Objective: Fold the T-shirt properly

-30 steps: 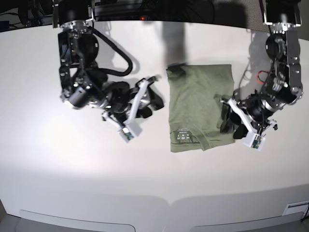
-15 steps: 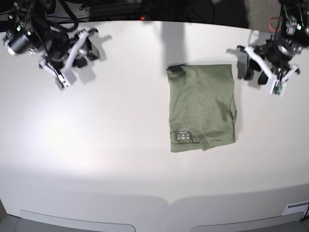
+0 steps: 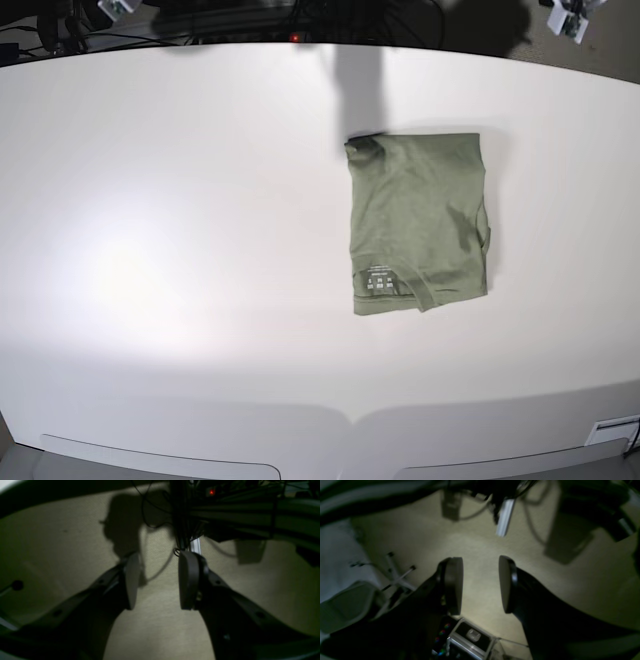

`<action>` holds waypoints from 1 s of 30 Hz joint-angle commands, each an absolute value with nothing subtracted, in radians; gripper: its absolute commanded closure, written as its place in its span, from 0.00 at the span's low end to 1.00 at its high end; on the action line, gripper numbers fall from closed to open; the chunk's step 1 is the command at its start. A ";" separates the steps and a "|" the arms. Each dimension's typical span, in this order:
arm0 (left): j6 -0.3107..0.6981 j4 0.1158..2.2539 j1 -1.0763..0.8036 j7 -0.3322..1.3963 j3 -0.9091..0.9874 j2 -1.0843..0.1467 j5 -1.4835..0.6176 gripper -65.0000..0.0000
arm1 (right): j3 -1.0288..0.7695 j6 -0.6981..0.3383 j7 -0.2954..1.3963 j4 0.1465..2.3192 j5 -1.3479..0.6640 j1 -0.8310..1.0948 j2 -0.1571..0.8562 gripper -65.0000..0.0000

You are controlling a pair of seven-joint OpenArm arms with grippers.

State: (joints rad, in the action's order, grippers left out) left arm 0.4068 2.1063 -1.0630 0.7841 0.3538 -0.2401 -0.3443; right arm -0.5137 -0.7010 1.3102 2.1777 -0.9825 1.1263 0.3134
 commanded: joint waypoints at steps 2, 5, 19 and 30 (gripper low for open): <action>0.412 2.056 -1.086 0.712 0.358 -0.247 -0.350 0.60 | -0.480 -0.698 1.248 2.145 -0.968 1.165 0.319 0.62; 0.419 1.892 -1.056 0.627 0.358 -0.247 -0.350 0.60 | -0.399 -0.698 1.163 2.017 -0.886 1.163 0.331 0.62; 0.422 0.868 -0.586 0.377 0.358 -0.247 -0.368 0.60 | 0.187 -0.698 0.588 1.149 -0.441 0.656 0.439 0.62; 0.422 0.522 -0.447 0.020 0.358 -0.247 -0.160 0.60 | 0.318 -0.665 0.229 0.628 -0.258 0.374 0.356 0.62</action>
State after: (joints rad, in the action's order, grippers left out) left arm 0.4187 0.5190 -0.4324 0.0265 0.3546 -0.2356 -0.1593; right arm 0.3172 -0.6518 0.2287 0.6239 -0.2604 0.3645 0.3431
